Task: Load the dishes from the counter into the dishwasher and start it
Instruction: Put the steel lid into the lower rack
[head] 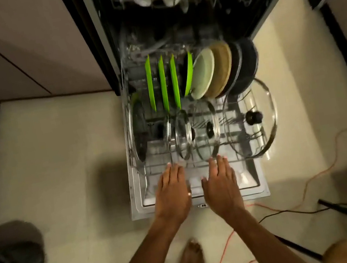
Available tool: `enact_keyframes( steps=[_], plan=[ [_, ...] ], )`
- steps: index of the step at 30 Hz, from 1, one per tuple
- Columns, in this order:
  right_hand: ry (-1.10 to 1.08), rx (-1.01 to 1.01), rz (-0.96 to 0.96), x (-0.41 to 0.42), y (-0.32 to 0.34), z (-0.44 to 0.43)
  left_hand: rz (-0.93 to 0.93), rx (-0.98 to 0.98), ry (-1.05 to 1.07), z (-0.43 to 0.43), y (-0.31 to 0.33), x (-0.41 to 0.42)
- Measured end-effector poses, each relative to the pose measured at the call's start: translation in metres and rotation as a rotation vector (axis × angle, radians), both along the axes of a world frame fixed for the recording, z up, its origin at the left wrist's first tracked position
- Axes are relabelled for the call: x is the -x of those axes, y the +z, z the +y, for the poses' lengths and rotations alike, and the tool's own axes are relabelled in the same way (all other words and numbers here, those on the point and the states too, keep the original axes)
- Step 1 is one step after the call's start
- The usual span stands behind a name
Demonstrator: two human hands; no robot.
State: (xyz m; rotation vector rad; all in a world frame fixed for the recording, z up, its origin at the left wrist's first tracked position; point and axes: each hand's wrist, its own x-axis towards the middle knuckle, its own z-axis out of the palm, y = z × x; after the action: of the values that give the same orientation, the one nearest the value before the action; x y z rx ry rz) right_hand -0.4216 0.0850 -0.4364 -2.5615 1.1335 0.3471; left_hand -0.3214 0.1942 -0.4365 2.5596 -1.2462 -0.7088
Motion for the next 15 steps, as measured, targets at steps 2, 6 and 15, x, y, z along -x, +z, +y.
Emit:
enact_keyframes(
  steps=[2,6,15],
  plan=[
    [-0.045,0.056,-0.036,0.000,-0.034,-0.004,0.004,0.050,0.008,-0.012,-0.034,0.000],
    [-0.035,0.245,-0.172,0.009,-0.063,-0.017,0.007,0.149,0.061,-0.029,-0.064,0.002],
    [0.113,0.339,-0.301,-0.003,-0.054,-0.044,-0.032,0.240,-0.058,-0.044,-0.060,-0.017]
  ],
)
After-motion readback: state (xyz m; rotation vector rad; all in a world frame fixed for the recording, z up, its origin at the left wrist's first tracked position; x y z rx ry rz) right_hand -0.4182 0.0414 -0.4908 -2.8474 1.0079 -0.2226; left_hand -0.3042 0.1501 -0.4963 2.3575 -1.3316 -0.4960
